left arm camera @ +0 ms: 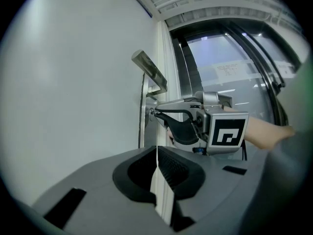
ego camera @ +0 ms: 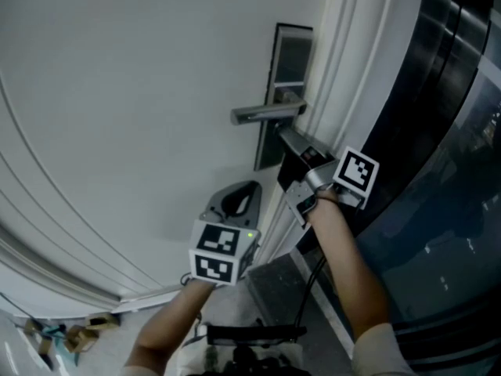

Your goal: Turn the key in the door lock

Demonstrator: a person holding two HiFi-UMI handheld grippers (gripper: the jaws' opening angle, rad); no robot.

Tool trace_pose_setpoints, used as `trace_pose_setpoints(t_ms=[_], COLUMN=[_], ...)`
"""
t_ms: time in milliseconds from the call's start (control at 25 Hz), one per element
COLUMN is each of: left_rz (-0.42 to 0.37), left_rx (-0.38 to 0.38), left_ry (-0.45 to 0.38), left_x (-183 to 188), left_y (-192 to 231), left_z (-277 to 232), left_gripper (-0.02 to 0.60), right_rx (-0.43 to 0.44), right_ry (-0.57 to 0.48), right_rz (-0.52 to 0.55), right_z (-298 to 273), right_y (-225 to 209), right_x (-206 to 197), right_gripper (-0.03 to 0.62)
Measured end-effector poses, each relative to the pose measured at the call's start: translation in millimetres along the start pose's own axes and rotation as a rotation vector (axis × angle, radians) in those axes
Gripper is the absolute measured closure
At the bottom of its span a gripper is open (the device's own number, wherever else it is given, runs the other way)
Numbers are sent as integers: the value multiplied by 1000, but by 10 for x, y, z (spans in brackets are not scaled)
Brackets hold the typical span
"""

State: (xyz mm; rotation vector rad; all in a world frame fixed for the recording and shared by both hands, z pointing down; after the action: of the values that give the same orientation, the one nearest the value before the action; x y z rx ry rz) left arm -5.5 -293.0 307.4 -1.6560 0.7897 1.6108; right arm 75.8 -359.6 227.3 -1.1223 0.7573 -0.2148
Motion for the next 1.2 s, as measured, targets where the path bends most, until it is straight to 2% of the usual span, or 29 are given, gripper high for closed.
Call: trace_pose_setpoints(t_ms=[80, 160, 240, 320, 440, 520, 720, 960, 1200], left_rz=[-1, -3, -5, -6, -7, -4, -9, -5, -4], left_rx=[2, 4, 5, 6, 1, 1, -7, -14, -7], left_ry=[0, 1, 2, 3, 9, 12, 13, 18, 15], left_x=[4, 2, -1, -5, -19, -28, -33, -48, -50], left_y=[7, 15, 18, 19, 20, 28, 12, -34, -14], left_z=[5, 12, 17, 18, -1, -15, -39, -39, -24], left_gripper=[563, 563, 563, 563, 563, 563, 563, 563, 563], right_rx=[30, 46, 50, 47, 16, -17, -108, -235, -309], right_ry=[-16, -23, -17, 4, 38, 58, 77, 121, 168], right_rz=[-94, -138, -118, -42, 149, 295, 603, 1119, 1572], right_z=[0, 0, -1, -5, 6, 30, 120, 173, 165], right_y=[-15, -21, -23, -9, 20, 32, 62, 170, 228], right_x=[0, 0, 2, -1, -14, -31, -39, -93, -187], right_gripper=[548, 546, 545, 541, 520, 445, 441, 441, 439])
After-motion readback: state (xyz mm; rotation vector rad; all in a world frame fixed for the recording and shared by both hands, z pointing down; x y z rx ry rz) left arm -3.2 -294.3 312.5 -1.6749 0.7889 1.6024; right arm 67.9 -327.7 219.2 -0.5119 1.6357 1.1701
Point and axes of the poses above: the fingertips, and each gripper's own axes: z backward along the fingers, y to its left, x out of its top, the point moved 2 cm from there along z, backward along the fingers, and after that the axes turned 5 degrees about -z, right-handed, at the moved point
